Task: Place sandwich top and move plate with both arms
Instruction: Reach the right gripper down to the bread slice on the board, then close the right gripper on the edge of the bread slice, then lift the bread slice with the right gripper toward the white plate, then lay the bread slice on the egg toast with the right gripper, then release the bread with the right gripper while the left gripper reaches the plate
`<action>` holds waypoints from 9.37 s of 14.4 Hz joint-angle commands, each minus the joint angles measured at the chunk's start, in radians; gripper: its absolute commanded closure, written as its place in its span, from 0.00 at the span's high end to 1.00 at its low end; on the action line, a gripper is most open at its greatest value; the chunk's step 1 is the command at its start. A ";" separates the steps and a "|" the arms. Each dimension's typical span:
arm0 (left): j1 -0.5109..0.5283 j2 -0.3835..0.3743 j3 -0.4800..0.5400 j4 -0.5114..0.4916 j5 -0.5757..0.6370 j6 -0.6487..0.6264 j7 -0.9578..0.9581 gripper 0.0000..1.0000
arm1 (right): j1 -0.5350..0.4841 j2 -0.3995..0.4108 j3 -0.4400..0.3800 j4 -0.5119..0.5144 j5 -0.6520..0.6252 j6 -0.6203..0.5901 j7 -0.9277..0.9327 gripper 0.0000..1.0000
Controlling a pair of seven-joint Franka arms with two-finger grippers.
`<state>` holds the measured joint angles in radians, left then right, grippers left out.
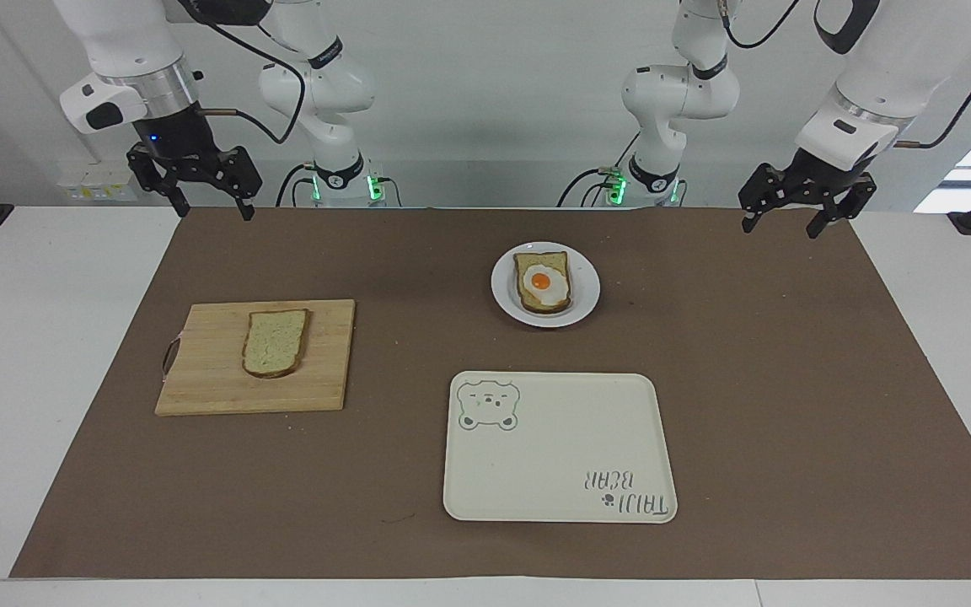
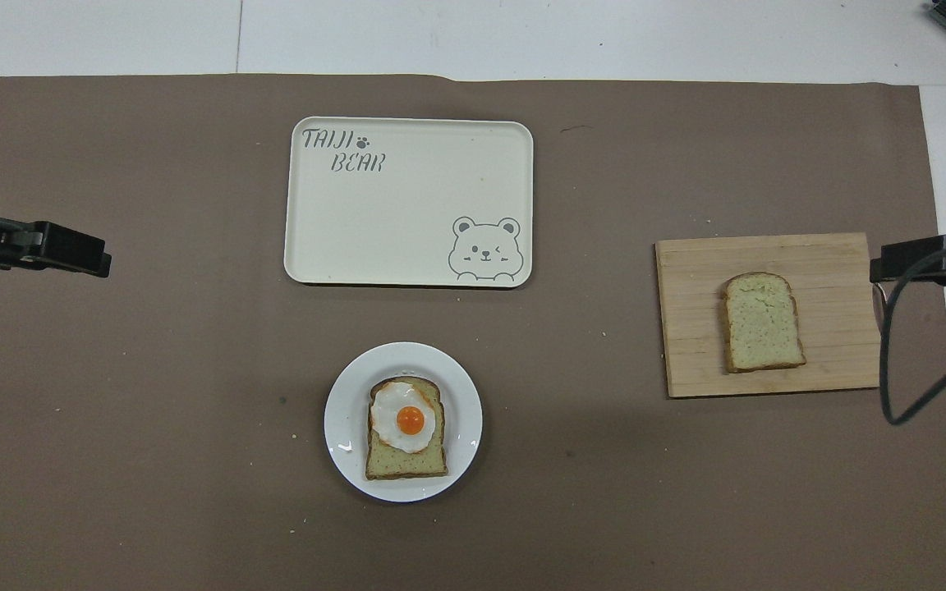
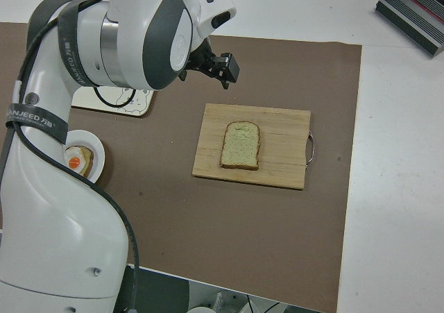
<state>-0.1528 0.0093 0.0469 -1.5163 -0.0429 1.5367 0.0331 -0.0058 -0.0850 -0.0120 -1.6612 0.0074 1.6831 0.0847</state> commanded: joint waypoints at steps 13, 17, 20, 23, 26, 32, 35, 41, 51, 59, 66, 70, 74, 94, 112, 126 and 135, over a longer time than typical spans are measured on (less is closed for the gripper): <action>0.001 -0.011 0.013 0.001 -0.012 -0.015 0.004 1.00 | -0.077 0.290 0.003 -0.162 0.052 0.409 -0.301 1.00; 0.001 -0.011 0.013 0.001 -0.012 -0.015 0.005 1.00 | -0.103 0.314 0.004 -0.222 0.065 0.444 -0.374 1.00; 0.002 -0.011 0.013 0.001 -0.012 -0.015 0.004 1.00 | -0.134 0.315 0.003 -0.290 0.155 0.455 -0.476 1.00; 0.002 -0.011 0.013 0.001 -0.012 -0.015 0.004 1.00 | -0.155 0.318 0.003 -0.330 0.155 0.495 -0.522 1.00; 0.002 -0.011 0.014 0.001 -0.012 -0.015 0.004 1.00 | -0.168 0.327 0.003 -0.379 0.157 0.555 -0.540 1.00; 0.001 -0.011 0.013 0.001 -0.012 -0.015 0.004 1.00 | -0.171 0.332 0.003 -0.393 0.161 0.555 -0.543 0.61; 0.001 -0.011 0.013 0.001 -0.012 -0.015 0.004 1.00 | -0.169 0.332 0.003 -0.396 0.163 0.555 -0.530 0.09; 0.001 -0.011 0.013 0.001 -0.012 -0.015 0.005 1.00 | -0.169 0.334 0.003 -0.396 0.180 0.555 -0.504 0.00; -0.001 -0.011 0.013 0.001 -0.012 -0.012 0.010 1.00 | -0.171 0.332 0.003 -0.374 0.180 0.532 -0.499 0.00; -0.001 -0.011 0.013 0.001 -0.014 -0.010 0.011 1.00 | -0.171 0.283 0.003 -0.213 0.241 0.244 -0.500 0.00; -0.001 -0.011 0.013 0.001 -0.014 -0.010 0.010 1.00 | -0.169 0.258 -0.005 -0.144 0.399 0.029 -0.507 0.00; -0.001 -0.011 0.013 0.001 -0.014 -0.010 0.008 1.00 | -0.135 0.257 0.014 -0.149 0.419 -0.003 -0.499 0.00; 0.001 -0.011 0.013 0.001 -0.014 -0.010 0.008 1.00 | -0.066 0.240 0.014 -0.172 0.493 -0.019 -0.423 0.00; 0.024 -0.026 0.019 -0.033 -0.014 -0.010 0.002 1.00 | 0.443 0.209 0.014 -0.236 0.704 0.286 0.049 0.00; -0.007 -0.022 0.007 -0.341 -0.265 0.256 0.157 1.00 | 0.668 0.327 0.014 -0.371 0.707 0.595 -0.005 0.00; 0.007 0.005 0.010 -0.649 -0.687 0.350 0.522 1.00 | 0.620 0.346 -0.003 -0.324 0.671 0.627 -0.063 1.00; 0.001 -0.017 0.010 -0.864 -0.888 0.365 0.516 1.00 | 0.442 0.220 -0.005 -0.319 0.219 0.572 -0.003 1.00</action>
<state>-0.1486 0.0342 0.0545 -2.3017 -0.8730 1.8640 0.5383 0.4805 0.1745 -0.0275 -1.9704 0.3018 2.2862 0.0581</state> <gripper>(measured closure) 0.000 0.000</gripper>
